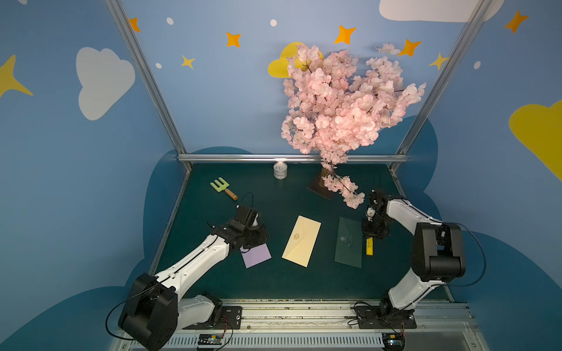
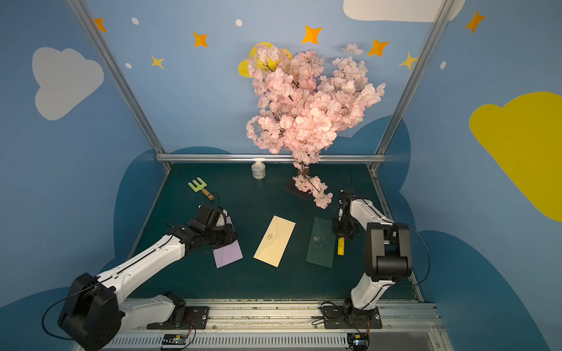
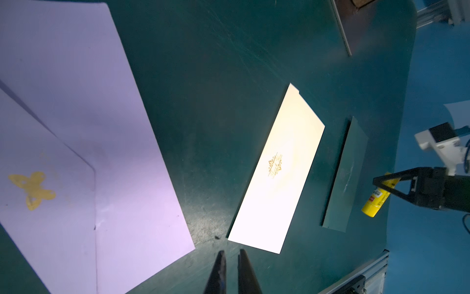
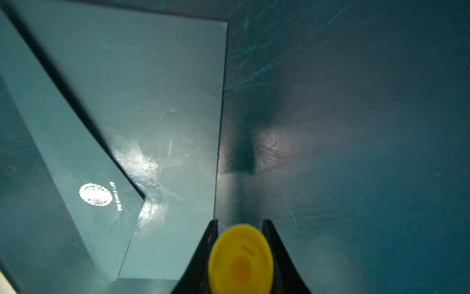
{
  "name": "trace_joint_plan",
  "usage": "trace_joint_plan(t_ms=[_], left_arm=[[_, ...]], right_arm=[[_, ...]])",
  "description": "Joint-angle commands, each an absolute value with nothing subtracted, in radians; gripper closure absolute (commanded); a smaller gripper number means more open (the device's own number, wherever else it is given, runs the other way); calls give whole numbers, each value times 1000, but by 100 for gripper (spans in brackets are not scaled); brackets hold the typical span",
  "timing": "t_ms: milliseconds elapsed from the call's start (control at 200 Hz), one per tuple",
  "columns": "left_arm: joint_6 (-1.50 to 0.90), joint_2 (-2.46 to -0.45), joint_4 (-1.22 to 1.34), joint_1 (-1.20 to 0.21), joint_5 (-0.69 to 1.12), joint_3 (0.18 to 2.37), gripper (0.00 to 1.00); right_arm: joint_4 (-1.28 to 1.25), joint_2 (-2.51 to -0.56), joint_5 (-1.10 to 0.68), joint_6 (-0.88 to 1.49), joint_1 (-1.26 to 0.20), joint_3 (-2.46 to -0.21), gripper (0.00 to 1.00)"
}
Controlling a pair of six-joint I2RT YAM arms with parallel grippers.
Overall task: Seal the envelope with a glue stick
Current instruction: Place the glue stick at the center of the board.
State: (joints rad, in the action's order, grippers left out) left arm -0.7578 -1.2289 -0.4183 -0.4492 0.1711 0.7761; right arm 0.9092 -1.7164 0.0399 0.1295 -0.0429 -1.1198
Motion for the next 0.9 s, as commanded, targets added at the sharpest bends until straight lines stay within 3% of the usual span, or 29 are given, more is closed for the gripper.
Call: trace_joint_plan(t_ms=[0, 310, 466, 741, 896], left_arm=[[-734, -1235, -460, -411, 207, 798, 87], [-695, -1273, -468, -334, 273, 825, 87], [-689, -1277, -473, -315, 281, 829, 85], [-678, -1280, -489, -294, 301, 854, 84], [-669, -1275, -505, -289, 293, 860, 84]], right_arm=[[945, -1727, 31, 133, -11, -1139, 100], [928, -1819, 61, 132, 15, -1132, 100], [919, -1814, 78, 133, 15, -1111, 75], [912, -1816, 60, 139, 17, -1114, 54], [909, -1810, 55, 144, 19, -1112, 50]])
